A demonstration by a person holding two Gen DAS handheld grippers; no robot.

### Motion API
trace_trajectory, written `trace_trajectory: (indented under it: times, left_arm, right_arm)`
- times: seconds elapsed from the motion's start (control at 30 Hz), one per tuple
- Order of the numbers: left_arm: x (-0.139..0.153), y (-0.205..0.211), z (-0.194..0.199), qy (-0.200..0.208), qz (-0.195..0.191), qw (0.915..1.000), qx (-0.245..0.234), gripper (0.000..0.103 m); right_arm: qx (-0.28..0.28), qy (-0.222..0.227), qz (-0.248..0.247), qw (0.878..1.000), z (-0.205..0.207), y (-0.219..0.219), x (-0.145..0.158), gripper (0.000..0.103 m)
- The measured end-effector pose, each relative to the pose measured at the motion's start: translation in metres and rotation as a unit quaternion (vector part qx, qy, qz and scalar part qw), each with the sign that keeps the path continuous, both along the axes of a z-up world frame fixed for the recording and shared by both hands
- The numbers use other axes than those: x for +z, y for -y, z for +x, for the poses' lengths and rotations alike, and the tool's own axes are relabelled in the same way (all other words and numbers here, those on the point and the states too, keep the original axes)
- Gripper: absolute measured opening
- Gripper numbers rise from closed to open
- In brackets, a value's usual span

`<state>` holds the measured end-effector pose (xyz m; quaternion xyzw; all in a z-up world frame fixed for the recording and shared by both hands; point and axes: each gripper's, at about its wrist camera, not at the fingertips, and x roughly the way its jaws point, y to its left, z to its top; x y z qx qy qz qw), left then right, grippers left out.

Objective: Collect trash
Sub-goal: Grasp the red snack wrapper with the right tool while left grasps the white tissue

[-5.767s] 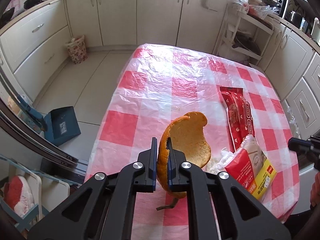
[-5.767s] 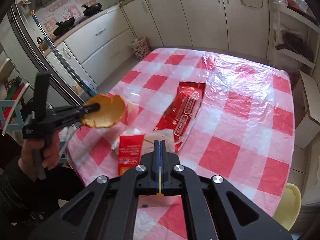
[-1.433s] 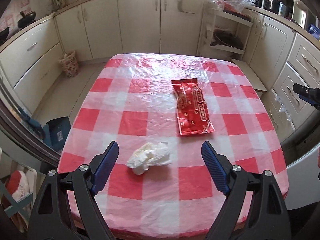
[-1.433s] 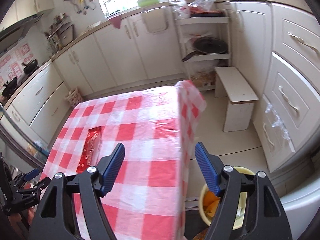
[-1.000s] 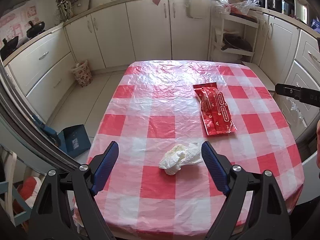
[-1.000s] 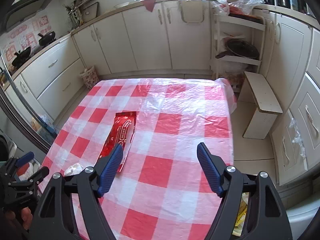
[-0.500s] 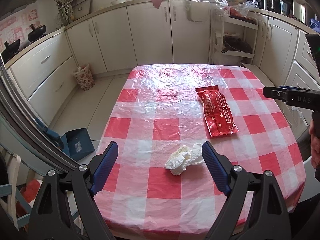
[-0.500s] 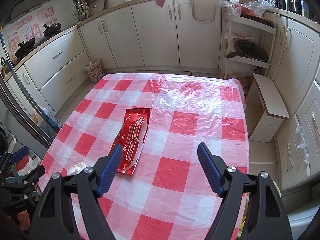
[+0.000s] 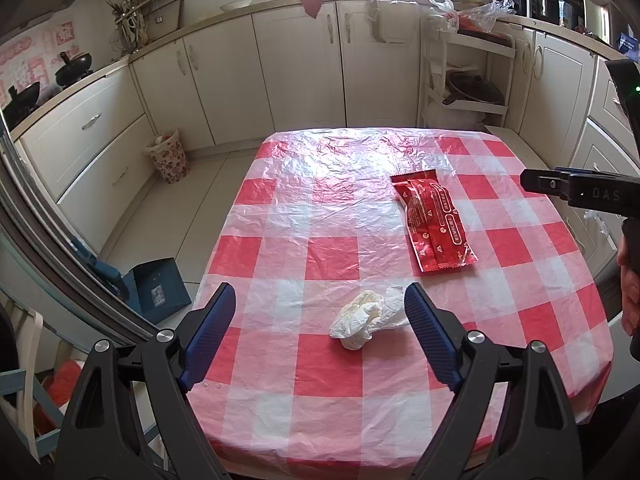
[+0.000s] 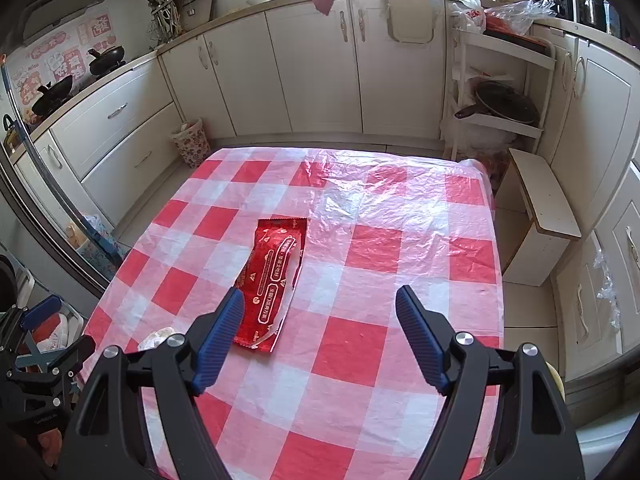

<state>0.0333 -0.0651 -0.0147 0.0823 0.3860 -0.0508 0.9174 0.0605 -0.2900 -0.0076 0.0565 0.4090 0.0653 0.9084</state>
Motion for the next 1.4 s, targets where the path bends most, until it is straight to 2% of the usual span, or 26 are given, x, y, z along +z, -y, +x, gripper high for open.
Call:
trace_trajectory:
  times: [0.47,0.57,0.93,1.07,1.17,1.2,1.23,1.27,1.3,1.33,1.37,1.4]
  left_arm:
    - [0.000,0.000,-0.001,-0.001,0.000,1.0000,-0.001,0.084]
    - [-0.002,-0.002,0.000,-0.007,0.001,1.0000,-0.001,0.085]
    - [-0.026,-0.008,0.006,-0.060,-0.022,0.9978,-0.016,0.087]
    - [-0.032,-0.007,0.007,-0.070,-0.022,0.9970,-0.024,0.087]
    - [-0.039,-0.008,0.012,-0.083,-0.025,0.9959,-0.027,0.087]
    - [-0.041,-0.008,0.014,-0.087,-0.028,0.9954,-0.028,0.087]
    - [-0.043,-0.008,0.017,-0.094,-0.032,0.9946,-0.029,0.087]
    - [-0.046,-0.008,0.020,-0.100,-0.034,0.9939,-0.030,0.087]
    - [-0.049,-0.008,0.023,-0.104,-0.036,0.9934,-0.031,0.087]
    - [-0.051,-0.007,0.025,-0.108,-0.037,0.9929,-0.033,0.087]
    - [-0.054,-0.006,0.027,-0.111,-0.038,0.9925,-0.034,0.087]
    - [-0.056,-0.005,0.030,-0.117,-0.038,0.9917,-0.037,0.087]
  right_arm:
    - [0.009,-0.005,-0.003,1.000,0.004,-0.015,-0.004,0.078]
    - [0.011,-0.010,-0.002,1.000,0.008,-0.019,-0.008,0.081]
    - [0.016,-0.058,-0.002,0.998,0.044,-0.054,-0.044,0.081]
    - [0.001,-0.071,-0.009,0.997,0.062,-0.060,-0.063,0.081]
    - [-0.012,-0.082,0.004,0.997,0.072,-0.059,-0.077,0.080]
    - [-0.014,-0.081,0.007,0.997,0.074,-0.060,-0.080,0.078]
    - [-0.013,-0.080,0.007,0.997,0.076,-0.060,-0.082,0.067]
    - [-0.009,-0.082,0.005,0.997,0.078,-0.062,-0.084,0.051]
    - [-0.008,-0.077,-0.007,0.997,0.078,-0.064,-0.083,0.046]
    - [0.003,-0.079,-0.002,0.997,0.079,-0.066,-0.084,0.025]
    - [0.009,-0.082,0.001,0.997,0.079,-0.067,-0.083,0.012]
    - [0.016,-0.082,0.005,0.996,0.079,-0.068,-0.083,0.008]
